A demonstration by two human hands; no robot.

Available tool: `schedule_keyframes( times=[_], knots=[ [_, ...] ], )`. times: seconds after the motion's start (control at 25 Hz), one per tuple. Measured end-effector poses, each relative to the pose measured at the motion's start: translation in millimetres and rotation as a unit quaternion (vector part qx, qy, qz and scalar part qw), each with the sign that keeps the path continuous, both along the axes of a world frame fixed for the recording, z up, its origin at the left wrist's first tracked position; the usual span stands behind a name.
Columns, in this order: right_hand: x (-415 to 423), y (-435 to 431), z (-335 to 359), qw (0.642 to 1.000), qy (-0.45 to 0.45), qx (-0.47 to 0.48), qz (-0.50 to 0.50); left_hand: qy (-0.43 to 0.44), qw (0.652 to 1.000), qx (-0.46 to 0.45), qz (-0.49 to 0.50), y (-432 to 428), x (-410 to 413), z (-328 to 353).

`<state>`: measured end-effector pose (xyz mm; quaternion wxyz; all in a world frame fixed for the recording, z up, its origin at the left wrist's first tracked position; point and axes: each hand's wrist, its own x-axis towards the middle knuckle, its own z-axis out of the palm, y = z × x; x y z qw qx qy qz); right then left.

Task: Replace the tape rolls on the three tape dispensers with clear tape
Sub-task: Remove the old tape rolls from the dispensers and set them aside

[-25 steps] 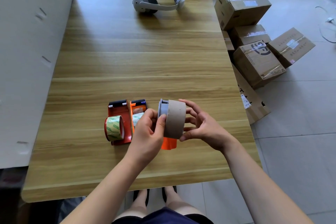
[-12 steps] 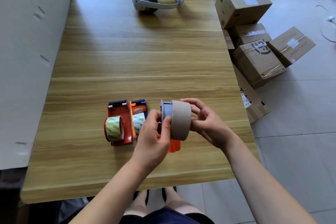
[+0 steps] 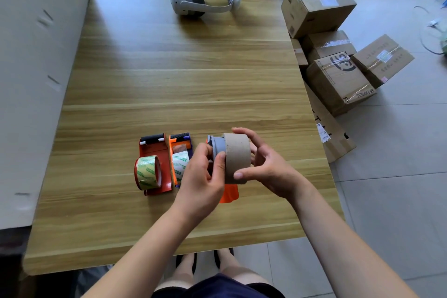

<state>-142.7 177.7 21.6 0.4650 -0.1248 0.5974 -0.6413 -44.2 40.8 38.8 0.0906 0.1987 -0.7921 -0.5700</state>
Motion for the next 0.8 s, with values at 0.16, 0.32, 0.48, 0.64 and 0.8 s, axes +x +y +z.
schedule_keyframes(
  times=[0.16,0.32,0.48,0.64,0.8],
  knots=[
    [-1.1,4.9,0.8,0.999,0.015,0.024,0.015,-0.009,1.0,0.015,-0.007,4.8,0.9,0.3],
    [1.7,11.6,2.0,1.0,0.025,0.007,0.006,-0.003,0.998,0.057,0.022,-0.3,-3.0,2.3],
    [-2.5,17.7,1.1,0.999,-0.012,-0.033,0.0,0.006,0.996,0.082,0.019,-3.2,-2.3,4.8],
    [-2.5,16.4,2.0,0.999,-0.012,-0.039,-0.007,0.015,0.995,0.095,0.025,-1.9,0.3,4.1],
    [-1.8,13.7,4.6,0.998,-0.021,-0.054,-0.015,0.02,0.995,0.096,0.025,-2.5,-0.7,6.0]
  ],
)
